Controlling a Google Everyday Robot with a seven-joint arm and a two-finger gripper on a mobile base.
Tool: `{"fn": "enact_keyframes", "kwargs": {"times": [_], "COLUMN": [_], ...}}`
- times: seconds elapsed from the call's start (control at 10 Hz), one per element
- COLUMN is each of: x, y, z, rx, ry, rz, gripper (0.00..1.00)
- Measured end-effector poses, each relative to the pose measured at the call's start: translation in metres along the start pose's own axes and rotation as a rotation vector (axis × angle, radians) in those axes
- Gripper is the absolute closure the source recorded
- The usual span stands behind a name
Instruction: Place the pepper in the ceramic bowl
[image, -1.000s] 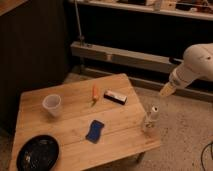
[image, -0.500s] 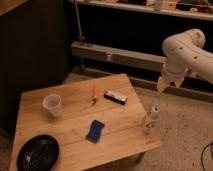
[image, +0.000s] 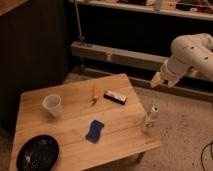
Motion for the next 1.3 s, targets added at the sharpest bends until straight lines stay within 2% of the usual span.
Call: {"fn": "enact_keyframes", "kwargs": {"times": [0.3, 0.6, 0.7, 0.9, 1.2, 1.3], "x": [0.036, 0.079, 0.088, 0.108, 0.120, 0.125], "y": [-0.048, -0.103, -0.113, -0.140, -0.152, -0.169], "z": [0.020, 0.053, 0.063, 0.094, 0.138, 0.153], "rx": [0.030, 0.071, 0.077, 0.089, 0.093, 0.102], "ry": [0.019, 0.027, 0.024, 0.004, -0.041, -0.063], "rz": [-0.088, -0.201, -0.225, -0.294, -0.348, -0.373], "gripper": [0.40, 0.40, 0.40, 0.40, 0.40, 0.40]}}
